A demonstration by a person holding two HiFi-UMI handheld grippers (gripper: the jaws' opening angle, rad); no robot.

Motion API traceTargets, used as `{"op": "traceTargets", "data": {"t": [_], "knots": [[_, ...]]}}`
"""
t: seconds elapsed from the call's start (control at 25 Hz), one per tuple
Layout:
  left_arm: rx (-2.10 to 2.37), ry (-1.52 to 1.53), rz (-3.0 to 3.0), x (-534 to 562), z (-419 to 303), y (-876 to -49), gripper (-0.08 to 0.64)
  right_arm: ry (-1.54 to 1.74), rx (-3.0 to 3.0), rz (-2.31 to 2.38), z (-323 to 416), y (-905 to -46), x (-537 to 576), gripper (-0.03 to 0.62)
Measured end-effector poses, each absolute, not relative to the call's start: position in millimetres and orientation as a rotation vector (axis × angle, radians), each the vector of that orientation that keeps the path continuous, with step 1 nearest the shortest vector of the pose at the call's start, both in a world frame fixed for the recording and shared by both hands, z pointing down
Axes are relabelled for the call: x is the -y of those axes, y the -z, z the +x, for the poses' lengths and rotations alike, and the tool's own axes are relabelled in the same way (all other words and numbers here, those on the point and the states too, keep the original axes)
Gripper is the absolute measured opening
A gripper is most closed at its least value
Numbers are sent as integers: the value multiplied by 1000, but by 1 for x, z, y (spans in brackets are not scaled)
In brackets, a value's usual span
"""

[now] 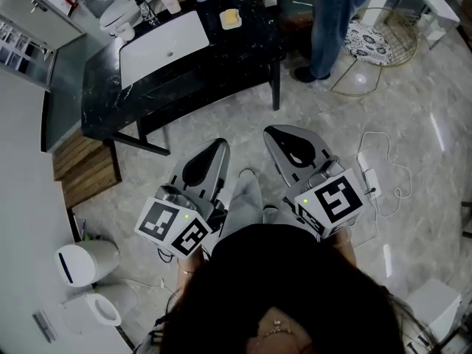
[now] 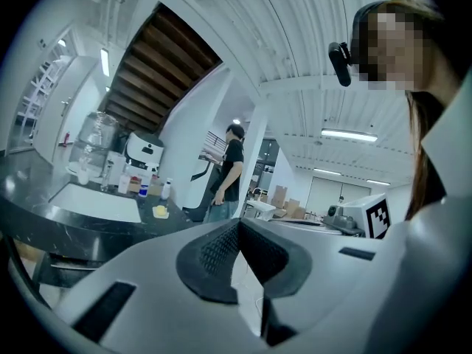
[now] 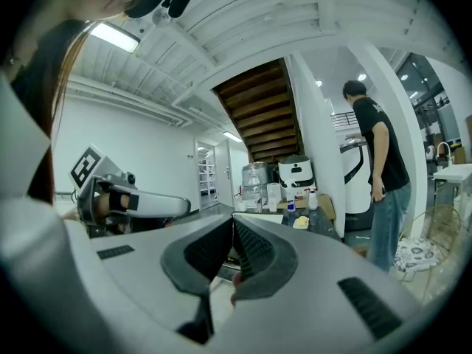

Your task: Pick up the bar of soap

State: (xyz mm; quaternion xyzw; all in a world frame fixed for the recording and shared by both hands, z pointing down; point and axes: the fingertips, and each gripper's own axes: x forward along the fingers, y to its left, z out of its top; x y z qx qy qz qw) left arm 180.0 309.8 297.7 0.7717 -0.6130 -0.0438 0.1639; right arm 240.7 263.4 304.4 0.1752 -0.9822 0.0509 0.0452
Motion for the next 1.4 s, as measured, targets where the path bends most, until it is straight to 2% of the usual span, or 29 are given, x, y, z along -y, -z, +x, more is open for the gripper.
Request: {"op": "traceTargets", "data": {"t": [0.76,1.4], "knots": [[1627,149,2312,-203,50,-288,5,-164,2973,629,107,-289,-168,9],[1594,186,2275,-143,-6,-308,5,-231,2932,697,61,-310,-93,11]]}}
